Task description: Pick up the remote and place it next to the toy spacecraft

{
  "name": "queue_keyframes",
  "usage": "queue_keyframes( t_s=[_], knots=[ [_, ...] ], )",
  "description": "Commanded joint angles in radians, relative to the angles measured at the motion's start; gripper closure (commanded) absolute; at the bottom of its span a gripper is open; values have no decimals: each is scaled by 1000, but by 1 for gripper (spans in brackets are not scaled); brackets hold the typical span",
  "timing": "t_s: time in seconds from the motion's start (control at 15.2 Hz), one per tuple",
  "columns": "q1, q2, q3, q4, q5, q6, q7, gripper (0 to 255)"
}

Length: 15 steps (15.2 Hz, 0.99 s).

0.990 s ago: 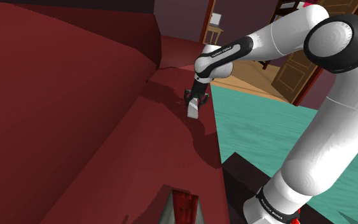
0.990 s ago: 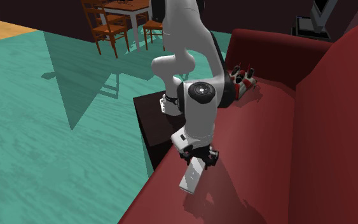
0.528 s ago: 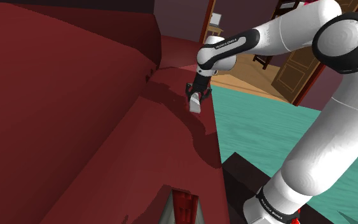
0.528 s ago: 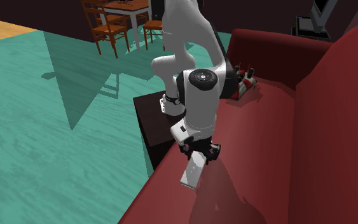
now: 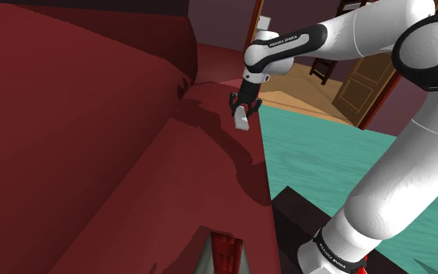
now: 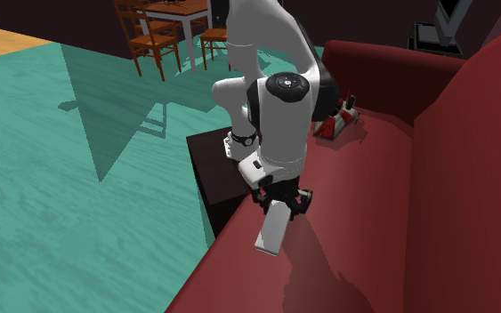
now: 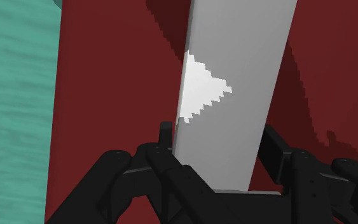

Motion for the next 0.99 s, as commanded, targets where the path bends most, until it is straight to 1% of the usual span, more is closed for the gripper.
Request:
queue_keyframes(
  t_s=[0.0,0.73,0.79,0.92],
  knots=[
    [-1,-10,-1,15,-1,-26,1,255],
    [-1,-46,-1,123,-7,-169,9,255],
    [-1,-47,-1,127,-7,-174,9,255],
    [19,-88,21,79,-9,-165,51,255]
  ],
)
